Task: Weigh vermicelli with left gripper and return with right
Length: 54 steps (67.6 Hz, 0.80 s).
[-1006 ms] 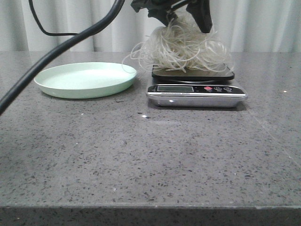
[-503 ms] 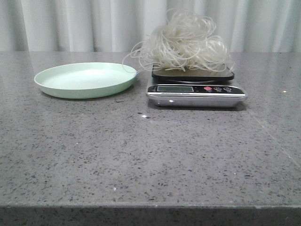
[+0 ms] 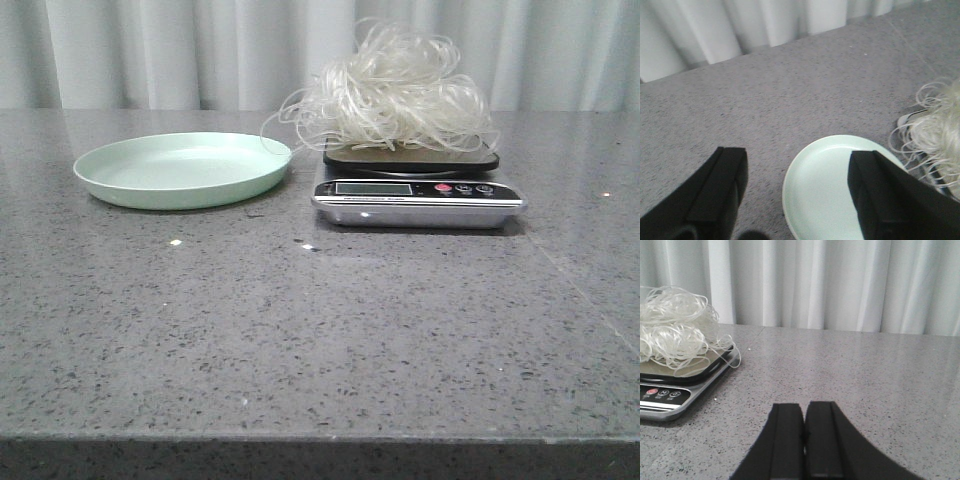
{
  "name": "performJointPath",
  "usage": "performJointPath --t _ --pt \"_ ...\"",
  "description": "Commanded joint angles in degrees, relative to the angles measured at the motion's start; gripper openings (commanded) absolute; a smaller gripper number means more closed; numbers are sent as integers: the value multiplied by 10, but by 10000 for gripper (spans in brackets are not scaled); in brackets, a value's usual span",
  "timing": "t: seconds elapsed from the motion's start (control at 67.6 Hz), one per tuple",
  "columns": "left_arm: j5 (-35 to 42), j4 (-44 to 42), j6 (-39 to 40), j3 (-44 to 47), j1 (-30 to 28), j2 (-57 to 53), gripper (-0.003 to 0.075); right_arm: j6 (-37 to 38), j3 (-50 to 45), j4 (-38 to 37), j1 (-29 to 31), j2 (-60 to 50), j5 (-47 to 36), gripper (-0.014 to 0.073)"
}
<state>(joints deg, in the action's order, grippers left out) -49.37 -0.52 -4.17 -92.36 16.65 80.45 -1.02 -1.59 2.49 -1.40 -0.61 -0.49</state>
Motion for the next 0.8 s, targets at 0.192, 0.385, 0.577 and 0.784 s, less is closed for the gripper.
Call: performJointPath --t 0.192,0.385,0.577,0.784 --pt "193 -20 -17 283 -43 -268 332 -2 5 -6 4 -9 -44 150" --pt "254 -21 -17 452 -43 -412 221 -2 5 -6 4 -9 -44 150" --pt "320 -15 -14 591 -43 -575 137 -2 5 -6 4 -9 -53 150" --pt "313 -15 -14 646 -43 -665 136 -2 54 15 4 -3 -52 150"
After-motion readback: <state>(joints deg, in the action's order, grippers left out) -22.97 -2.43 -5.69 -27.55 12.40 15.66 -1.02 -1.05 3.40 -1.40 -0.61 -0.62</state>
